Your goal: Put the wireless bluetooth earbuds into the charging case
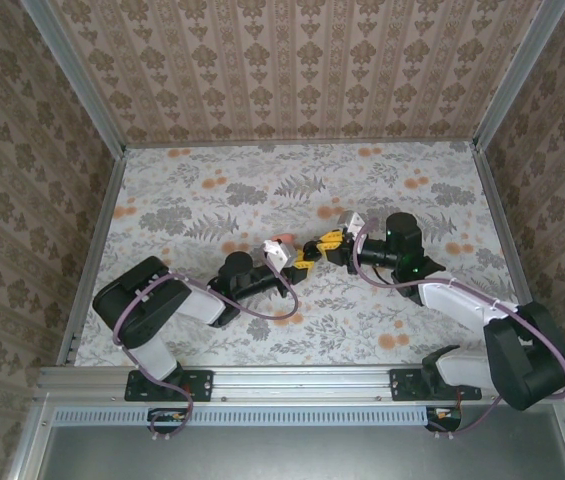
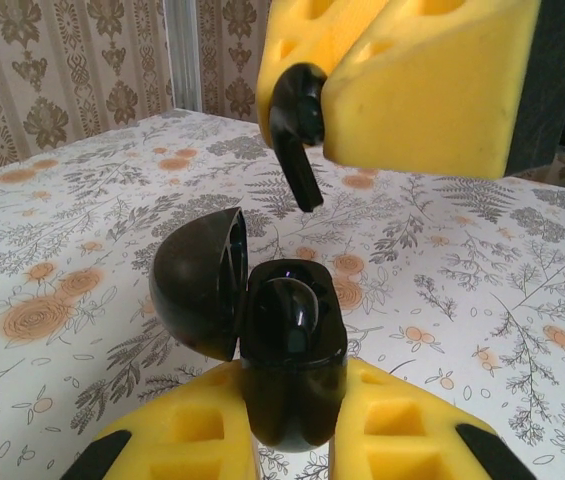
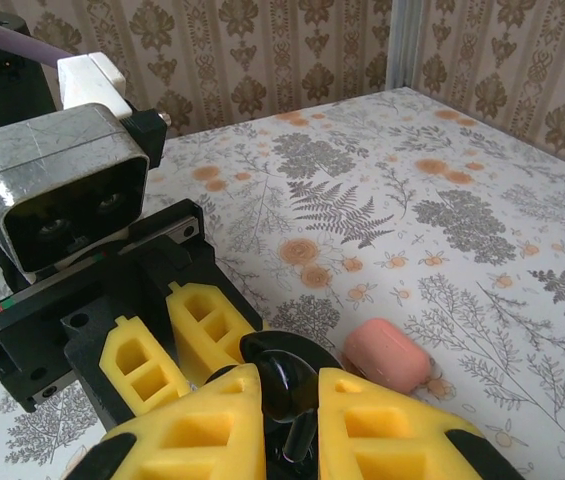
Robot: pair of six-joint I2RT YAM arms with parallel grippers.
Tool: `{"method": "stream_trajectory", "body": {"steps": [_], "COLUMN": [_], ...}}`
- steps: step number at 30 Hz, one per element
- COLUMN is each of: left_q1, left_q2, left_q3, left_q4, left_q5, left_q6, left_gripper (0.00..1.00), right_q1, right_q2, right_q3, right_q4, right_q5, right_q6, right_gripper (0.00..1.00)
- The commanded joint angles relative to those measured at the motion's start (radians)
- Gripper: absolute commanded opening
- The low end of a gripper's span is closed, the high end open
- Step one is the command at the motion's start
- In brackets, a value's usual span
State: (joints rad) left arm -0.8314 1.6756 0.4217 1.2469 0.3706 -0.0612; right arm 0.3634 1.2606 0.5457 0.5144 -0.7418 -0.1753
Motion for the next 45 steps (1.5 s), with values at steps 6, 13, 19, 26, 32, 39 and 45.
{"method": "stream_trajectory", "body": {"steps": [6, 13, 19, 26, 32, 39, 45], "left_q1": [-0.006, -0.008, -0.009, -0.008, -0.008, -0.007, -0.008], "left_q2": [-0.044, -0.061, -0.074, -0.087, -0.101, -0.115, -0.121], "left_q3": [0.022, 0.017, 0.012, 0.008, 0.0, -0.009, -0.014], "left_q4": [0.039, 0.037, 0.037, 0.037, 0.036, 0.036, 0.035], "left_q5": [0.012, 0.011, 0.01, 0.008, 0.006, -0.001, -0.001], "left_q6": [-0.019, -0.021, -0.019, -0.014, -0.011, -0.005, -0.002], "left_gripper": [0.13, 0.13, 0.13, 0.13, 0.13, 0.13, 0.13], "right_q1": [-0.002, -0.002, -0.001, -0.001, -0.003, -0.002, -0.003], "right_q2": [0.039, 0.057, 0.065, 0.072, 0.073, 0.07, 0.064], "right_q3": [-0.01, -0.009, -0.012, -0.013, -0.013, -0.014, -0.012], "right_q4": [0.072, 0.089, 0.093, 0.074, 0.038, -0.007, -0.023], "right_q5": [-0.079, -0.115, -0.134, -0.16, -0.166, -0.156, -0.148], "right_q6": [0.04, 0.051, 0.053, 0.048, 0.03, 0.013, 0.007], "right_gripper": [0.18, 0.18, 0.18, 0.18, 0.18, 0.2, 0.23]}}
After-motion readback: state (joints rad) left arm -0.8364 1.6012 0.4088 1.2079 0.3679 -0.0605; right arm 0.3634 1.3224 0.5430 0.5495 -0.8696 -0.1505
